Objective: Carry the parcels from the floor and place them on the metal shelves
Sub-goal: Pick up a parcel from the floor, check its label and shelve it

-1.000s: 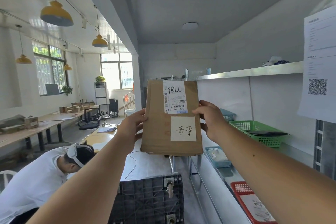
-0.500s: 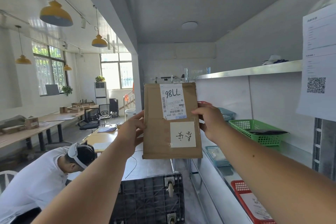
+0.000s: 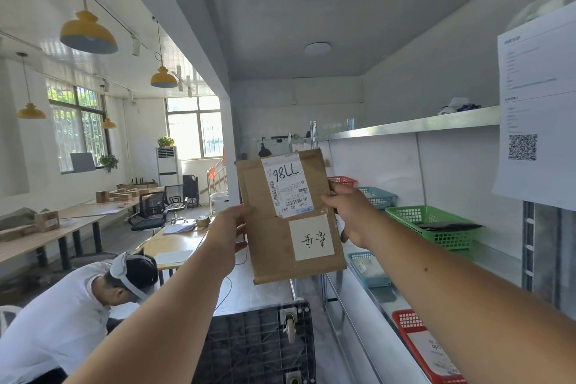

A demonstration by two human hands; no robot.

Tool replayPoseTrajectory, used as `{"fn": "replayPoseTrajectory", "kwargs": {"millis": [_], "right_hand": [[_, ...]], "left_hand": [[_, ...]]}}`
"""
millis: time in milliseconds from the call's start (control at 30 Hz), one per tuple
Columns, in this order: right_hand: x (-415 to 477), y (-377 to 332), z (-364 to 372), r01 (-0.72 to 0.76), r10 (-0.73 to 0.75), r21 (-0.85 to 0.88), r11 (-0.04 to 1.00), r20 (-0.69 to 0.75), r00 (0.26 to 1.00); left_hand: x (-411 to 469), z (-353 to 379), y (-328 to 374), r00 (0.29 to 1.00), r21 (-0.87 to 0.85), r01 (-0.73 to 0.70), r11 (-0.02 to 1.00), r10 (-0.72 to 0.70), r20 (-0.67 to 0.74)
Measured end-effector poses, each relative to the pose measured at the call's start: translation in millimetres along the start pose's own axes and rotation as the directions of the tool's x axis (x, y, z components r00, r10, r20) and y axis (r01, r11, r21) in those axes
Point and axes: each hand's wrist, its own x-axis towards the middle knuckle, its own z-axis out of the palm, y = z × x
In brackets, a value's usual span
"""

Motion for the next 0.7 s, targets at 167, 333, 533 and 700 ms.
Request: {"fn": "replayPoseTrajectory", "kwargs": {"millis": [167, 333, 533, 700], "right_hand": [[-2, -4, 8, -0.009, 0.015, -0.093, 0.996, 0.068, 0.998], [-11, -11, 2, -0.029, 0.067, -0.234, 0.972, 0.16, 0.985], [-7, -1, 6, -0.012, 0.062, -0.312, 0.95, 0.151, 0.987], [-2, 7, 2, -0.082, 0.098, -0.242, 0.967, 0.055, 0.994]], "left_hand": [[4, 13, 1, 0.996, 0.047, 0.084, 0.995, -0.083, -0.025], [-2, 12, 8, 0.992, 0.117, 0.109, 0.987, -0.1, -0.081], [-15, 13, 19, 0.995, 0.119, 0.03, 0.992, -0.019, -0.098], [-21, 9, 27, 0.998, 0.086, 0.036, 0.996, -0.03, -0.062]]}}
